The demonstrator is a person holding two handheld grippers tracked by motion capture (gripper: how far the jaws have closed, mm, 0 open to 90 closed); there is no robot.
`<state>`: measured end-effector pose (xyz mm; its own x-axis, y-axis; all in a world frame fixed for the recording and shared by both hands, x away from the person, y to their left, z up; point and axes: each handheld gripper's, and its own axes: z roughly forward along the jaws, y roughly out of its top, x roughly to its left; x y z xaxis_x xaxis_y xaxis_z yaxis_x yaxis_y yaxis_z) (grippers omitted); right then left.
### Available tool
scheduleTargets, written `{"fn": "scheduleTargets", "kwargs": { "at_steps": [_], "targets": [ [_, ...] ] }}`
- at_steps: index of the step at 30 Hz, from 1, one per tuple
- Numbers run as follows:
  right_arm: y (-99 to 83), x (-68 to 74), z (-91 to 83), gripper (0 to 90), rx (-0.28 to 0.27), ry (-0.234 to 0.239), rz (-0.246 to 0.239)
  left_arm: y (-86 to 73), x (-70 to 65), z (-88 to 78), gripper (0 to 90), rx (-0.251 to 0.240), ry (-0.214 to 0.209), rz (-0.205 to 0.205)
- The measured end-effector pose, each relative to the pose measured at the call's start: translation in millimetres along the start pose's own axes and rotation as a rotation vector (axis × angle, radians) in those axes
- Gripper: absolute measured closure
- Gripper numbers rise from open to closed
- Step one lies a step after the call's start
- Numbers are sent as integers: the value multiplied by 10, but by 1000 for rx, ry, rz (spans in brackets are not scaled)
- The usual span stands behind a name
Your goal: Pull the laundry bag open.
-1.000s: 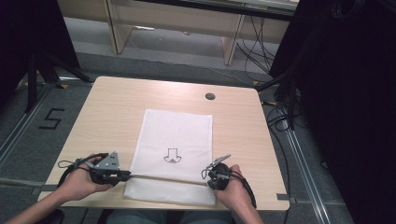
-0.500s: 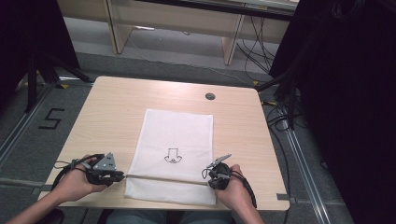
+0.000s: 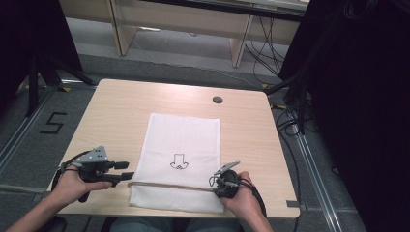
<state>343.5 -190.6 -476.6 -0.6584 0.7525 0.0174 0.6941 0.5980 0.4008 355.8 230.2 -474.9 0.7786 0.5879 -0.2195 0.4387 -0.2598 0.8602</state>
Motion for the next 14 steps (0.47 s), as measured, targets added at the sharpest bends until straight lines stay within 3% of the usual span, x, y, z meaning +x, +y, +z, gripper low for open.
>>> {"fn": "scheduleTargets", "kwargs": {
  "at_steps": [2,3,6,9,14],
  "targets": [
    [-4,12,-37,729,-29,-31,-7,9,8,-8,450,-20,30,-27],
    [1,5,-60,722,-50,-35,-13,13,26,-12,439,-26,37,-11],
    [15,-6,-124,693,-105,-54,-1,15,69,-29,412,-54,70,-59],
    [13,-25,-134,671,-115,-72,-6,11,125,-57,393,-66,118,-91],
    [15,-44,-150,647,-136,-72,-1,24,188,-107,379,-115,137,-145]
  ]
}}
